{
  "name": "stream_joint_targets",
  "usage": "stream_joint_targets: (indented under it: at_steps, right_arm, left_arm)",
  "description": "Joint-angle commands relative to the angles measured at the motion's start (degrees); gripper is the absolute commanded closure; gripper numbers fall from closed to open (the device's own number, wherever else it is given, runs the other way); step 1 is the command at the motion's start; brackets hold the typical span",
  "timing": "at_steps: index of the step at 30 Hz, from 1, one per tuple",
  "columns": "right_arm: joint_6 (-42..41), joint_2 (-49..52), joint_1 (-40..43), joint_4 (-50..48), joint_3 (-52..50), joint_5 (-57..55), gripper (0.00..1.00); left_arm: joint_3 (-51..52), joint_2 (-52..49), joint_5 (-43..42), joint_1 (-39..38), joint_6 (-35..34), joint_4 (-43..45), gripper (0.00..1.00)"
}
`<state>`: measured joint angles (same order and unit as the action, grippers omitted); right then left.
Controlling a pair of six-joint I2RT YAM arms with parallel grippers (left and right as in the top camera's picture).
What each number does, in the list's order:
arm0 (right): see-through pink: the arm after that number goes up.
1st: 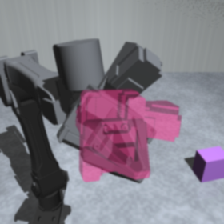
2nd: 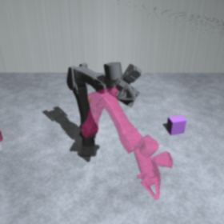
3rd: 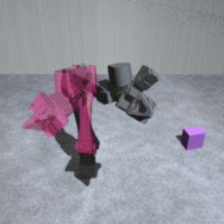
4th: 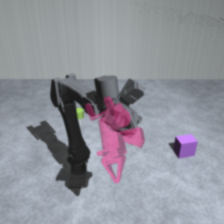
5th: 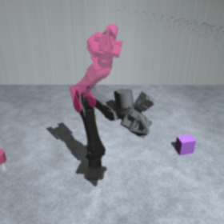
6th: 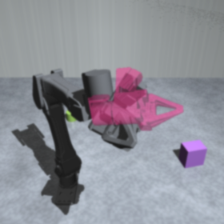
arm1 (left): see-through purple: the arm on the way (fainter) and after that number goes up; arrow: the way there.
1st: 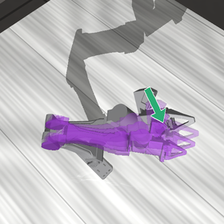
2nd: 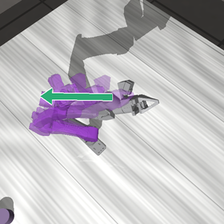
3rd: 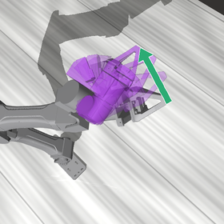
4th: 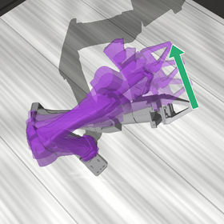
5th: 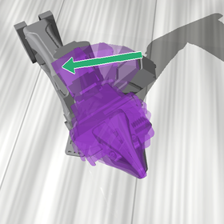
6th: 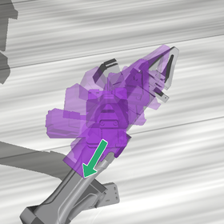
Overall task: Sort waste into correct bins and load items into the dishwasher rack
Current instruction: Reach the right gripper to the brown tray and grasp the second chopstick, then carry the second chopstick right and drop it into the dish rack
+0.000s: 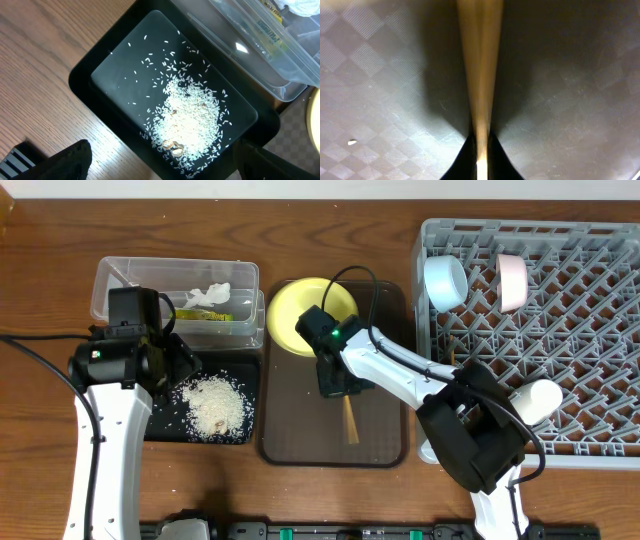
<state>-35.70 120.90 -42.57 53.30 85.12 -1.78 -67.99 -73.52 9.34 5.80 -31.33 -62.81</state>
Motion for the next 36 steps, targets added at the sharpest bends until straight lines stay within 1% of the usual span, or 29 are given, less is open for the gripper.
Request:
stream_joint_targets:
  at_steps: [1,3,6,10,16,19,22,26,29,33,36]
  right_arm:
    - [-0.48,1.88,2.05,0.98,-0.15,-0.92,0.99]
    - [-0.37,1.53,3.13,2.16,-0.11,-0.92,0.99]
    - [2.40,-0.48,5.16,3.87,0.07,-0.76,0.99]
    - [6.32,-6.73,8.76,4.96,0.24,-0.79,0.99]
    - [18.34,-22.23,15.69,7.52,0.28,-0.79,0.99]
    - [23.26,-28.35,20.00,9.81,0.28,-0.79,0.99]
    - [28.15,-32.15,25.24,12.81,0.28,-0.79,0.99]
    - [31.98,-32.46,31.87,17.11,0.02,-0.79,0.99]
    - [33.73,-31.26,35.08,17.92,-1.16,-0.72,0.99]
    - [36.70,-28.26,36.83,17.35,-3.08,-0.76,0.99]
    - [36.61,-25.75,36.98,15.72,-4.44,-0.98,0.98]
  left_arm:
    - [-0.50,-0.22,0.13,0.17,-0.26,-0.22,0.07]
    - [-0.48,-0.22,0.15,0.17,-0.26,-0.22,0.07]
    - [-0.50,-0.22,0.13,0.17,-0.26,-0.20,0.07]
    - [-0.48,-0.22,0.13,0.17,-0.26,-0.20,0.07]
    - [-0.50,-0.22,0.13,0.17,-0.26,-0.17,0.07]
    - [-0.48,-0.22,0.13,0.17,-0.26,-0.17,0.07]
    - [-0.48,-0.22,0.13,0.17,-0.26,-0.15,0.07]
    - [-0.50,-0.22,0.13,0.17,-0.26,-0.15,0.07]
    - [-0.50,-0.22,0.13,0.17,-0.26,-0.13,0.07]
    - [-0.50,-0.22,0.13,0.17,-0.26,-0.17,0.07]
    - [-0.48,-0.22,0.13,0.17,-0.26,-0.17,0.07]
